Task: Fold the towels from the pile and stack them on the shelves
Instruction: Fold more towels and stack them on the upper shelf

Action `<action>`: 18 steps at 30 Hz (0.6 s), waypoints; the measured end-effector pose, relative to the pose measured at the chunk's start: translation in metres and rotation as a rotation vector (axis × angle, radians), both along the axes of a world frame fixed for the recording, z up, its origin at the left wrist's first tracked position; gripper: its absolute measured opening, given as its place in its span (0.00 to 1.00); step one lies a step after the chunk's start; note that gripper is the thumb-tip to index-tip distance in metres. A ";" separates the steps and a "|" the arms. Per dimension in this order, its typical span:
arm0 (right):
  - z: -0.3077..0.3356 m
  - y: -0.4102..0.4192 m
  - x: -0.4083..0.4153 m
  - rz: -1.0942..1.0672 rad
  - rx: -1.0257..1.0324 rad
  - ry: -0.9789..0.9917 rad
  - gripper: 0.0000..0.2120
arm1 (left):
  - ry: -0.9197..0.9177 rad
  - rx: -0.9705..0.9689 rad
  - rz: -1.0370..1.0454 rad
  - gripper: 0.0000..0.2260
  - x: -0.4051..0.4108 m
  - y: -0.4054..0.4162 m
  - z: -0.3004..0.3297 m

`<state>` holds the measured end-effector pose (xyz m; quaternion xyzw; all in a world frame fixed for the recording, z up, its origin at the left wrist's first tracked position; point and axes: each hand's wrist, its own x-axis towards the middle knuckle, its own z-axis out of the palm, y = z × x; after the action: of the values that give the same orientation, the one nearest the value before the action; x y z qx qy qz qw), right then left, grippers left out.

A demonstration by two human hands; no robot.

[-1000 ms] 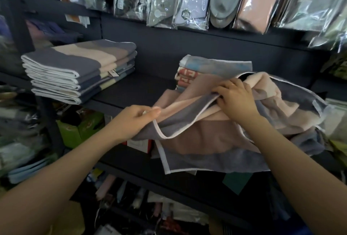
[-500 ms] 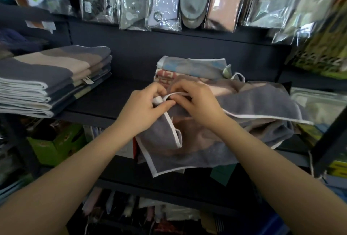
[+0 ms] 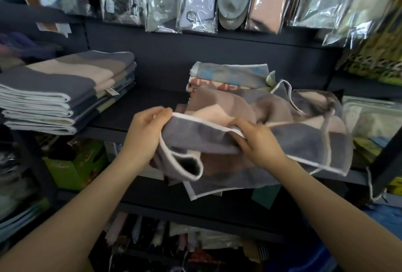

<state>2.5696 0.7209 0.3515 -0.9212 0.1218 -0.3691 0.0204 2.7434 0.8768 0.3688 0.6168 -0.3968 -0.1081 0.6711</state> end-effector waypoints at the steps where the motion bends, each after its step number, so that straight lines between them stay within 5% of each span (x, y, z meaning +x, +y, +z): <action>1: 0.006 0.014 0.010 0.037 0.002 0.001 0.19 | -0.069 0.069 0.014 0.16 0.008 0.012 -0.001; 7: 0.038 0.096 0.073 0.506 0.073 0.094 0.12 | -0.550 0.610 -0.072 0.34 0.063 0.074 0.000; 13: 0.022 0.124 0.132 0.421 0.273 0.074 0.10 | -0.543 0.200 -0.126 0.25 0.091 0.118 -0.010; 18: 0.001 0.145 0.156 0.455 0.529 0.125 0.12 | -0.810 0.342 -0.080 0.12 0.092 0.121 -0.031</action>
<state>2.7255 0.8663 0.3525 -0.9083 0.0060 -0.2539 0.3324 2.8356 0.9983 0.3376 0.6958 -0.6278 0.0520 0.3449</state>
